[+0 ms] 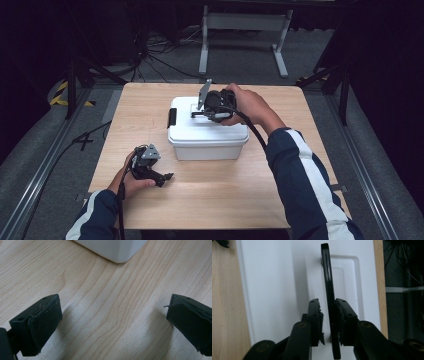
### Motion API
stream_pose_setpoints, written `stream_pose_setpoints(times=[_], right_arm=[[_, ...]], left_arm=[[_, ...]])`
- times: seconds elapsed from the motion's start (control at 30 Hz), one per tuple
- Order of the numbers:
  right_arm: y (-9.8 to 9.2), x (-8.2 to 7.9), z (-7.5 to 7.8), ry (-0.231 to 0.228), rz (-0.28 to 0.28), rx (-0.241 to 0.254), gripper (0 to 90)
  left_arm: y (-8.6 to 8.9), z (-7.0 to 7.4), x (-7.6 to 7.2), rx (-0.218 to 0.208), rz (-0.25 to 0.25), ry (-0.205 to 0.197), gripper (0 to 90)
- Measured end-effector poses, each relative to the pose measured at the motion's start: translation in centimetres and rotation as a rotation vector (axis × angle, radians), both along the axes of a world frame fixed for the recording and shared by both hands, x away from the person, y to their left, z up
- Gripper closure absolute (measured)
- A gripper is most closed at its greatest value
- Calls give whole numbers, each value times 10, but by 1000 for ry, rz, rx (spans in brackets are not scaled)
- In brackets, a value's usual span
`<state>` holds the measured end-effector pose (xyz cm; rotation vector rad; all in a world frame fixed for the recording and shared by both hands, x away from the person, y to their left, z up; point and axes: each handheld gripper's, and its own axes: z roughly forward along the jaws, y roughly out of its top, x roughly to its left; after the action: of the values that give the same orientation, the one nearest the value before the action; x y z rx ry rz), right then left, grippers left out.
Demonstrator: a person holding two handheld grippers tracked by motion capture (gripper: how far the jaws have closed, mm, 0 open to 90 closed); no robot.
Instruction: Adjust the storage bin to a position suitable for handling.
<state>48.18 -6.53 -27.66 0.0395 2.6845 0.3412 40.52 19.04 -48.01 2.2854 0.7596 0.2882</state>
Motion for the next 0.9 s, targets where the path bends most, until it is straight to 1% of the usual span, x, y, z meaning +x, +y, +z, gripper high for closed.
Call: stream_pose_setpoints(times=[0.03,0.13,0.27,0.33,0.4,0.43,0.47,0.57,0.67,0.73,0.83,0.9], right_arm=[[1,1,1,-6,-2,-9,826],[0,3,2,-4,16,-12,835],[-1,2,3,-10,16,-10,839],[-2,3,4,-8,30,-9,844],[-3,2,7,-9,30,5,847],[-3,2,8,-12,33,4,847],[-4,2,10,-21,35,8,848],[-7,-1,15,-31,43,25,848],[-10,-3,19,-42,42,28,849],[-13,-4,23,-38,41,36,849],[-18,-6,28,-44,32,64,849],[-20,-7,31,-43,38,75,849]], left_arm=[[0,0,0,0,0,0,5],[0,0,0,0,0,0,5],[0,0,0,0,-2,1,4],[0,0,0,-1,-2,1,3],[0,0,0,0,-3,1,3],[0,0,0,1,-3,-3,3],[0,0,0,1,-3,-2,3],[0,0,1,1,-3,-1,2],[0,0,1,1,-3,-1,2],[0,0,1,1,-3,-1,2],[0,0,0,0,-2,-1,2],[0,0,1,1,-2,-2,2]])
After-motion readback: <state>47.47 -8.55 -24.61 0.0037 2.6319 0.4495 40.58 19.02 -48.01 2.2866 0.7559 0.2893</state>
